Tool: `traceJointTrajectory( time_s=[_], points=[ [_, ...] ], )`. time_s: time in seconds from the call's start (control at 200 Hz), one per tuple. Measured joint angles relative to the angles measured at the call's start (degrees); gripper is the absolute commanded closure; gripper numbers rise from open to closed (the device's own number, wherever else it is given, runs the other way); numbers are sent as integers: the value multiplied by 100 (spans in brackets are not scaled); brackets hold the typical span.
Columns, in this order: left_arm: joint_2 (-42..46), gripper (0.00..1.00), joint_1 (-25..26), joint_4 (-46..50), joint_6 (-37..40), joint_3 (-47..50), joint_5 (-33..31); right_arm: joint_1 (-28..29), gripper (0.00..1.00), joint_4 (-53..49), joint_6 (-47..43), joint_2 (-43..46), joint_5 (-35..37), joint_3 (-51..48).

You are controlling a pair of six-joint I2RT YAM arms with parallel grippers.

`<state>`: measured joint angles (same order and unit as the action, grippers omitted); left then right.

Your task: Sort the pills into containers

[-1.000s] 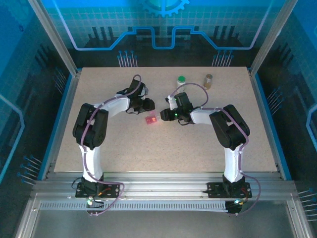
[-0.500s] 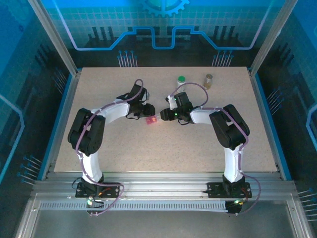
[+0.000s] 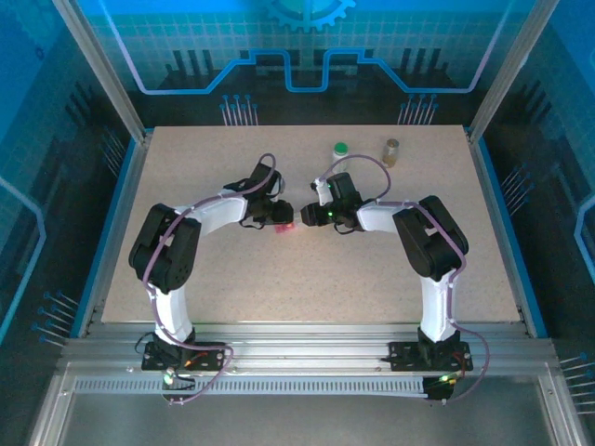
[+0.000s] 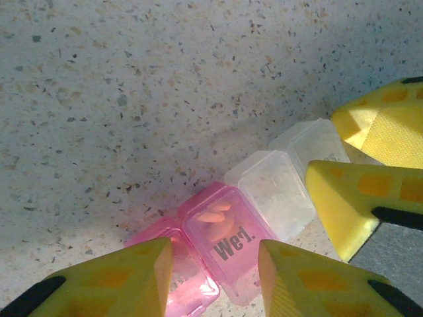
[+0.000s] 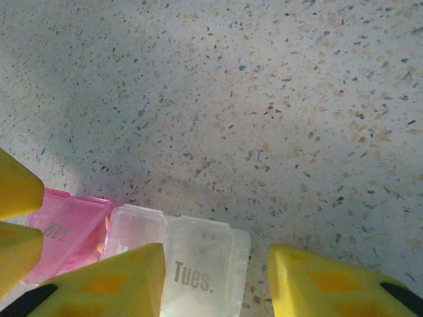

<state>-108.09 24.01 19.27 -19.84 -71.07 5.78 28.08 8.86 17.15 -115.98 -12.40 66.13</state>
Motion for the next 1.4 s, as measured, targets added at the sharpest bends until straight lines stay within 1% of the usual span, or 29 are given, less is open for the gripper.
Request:
traceJointTrajectory(
  time_s=[0.27,0.42,0.51,0.645,0.725,1.146,1.201,1.246,1.276,1.401],
  points=[
    [-144,61,46,-15,227,-2,-177,0,55,-11,0,-9,-4,20],
    [-179,61,68,-31,400,-11,-382,0,55,-48,0,-39,-2,74],
    [-184,56,92,-35,529,-24,-494,0,55,-46,2,-42,-4,76],
    [-184,53,131,-94,654,-24,-623,-2,55,-46,42,-57,-15,94],
    [-184,47,136,-111,704,-28,-667,-2,55,-42,63,-68,-28,101],
    [-44,50,160,177,675,-9,-1207,-35,56,-31,85,-68,-118,101],
    [-20,48,160,258,662,-2,-1263,-48,56,-33,87,-68,-136,101],
    [-17,42,155,286,638,-2,-1287,-50,56,-33,105,-70,-144,101],
    [-17,40,155,315,616,-2,-1300,-52,56,-31,107,-72,-153,101],
    [-20,39,155,369,579,-2,-1353,-66,56,-22,131,-83,-192,101]
  ],
)
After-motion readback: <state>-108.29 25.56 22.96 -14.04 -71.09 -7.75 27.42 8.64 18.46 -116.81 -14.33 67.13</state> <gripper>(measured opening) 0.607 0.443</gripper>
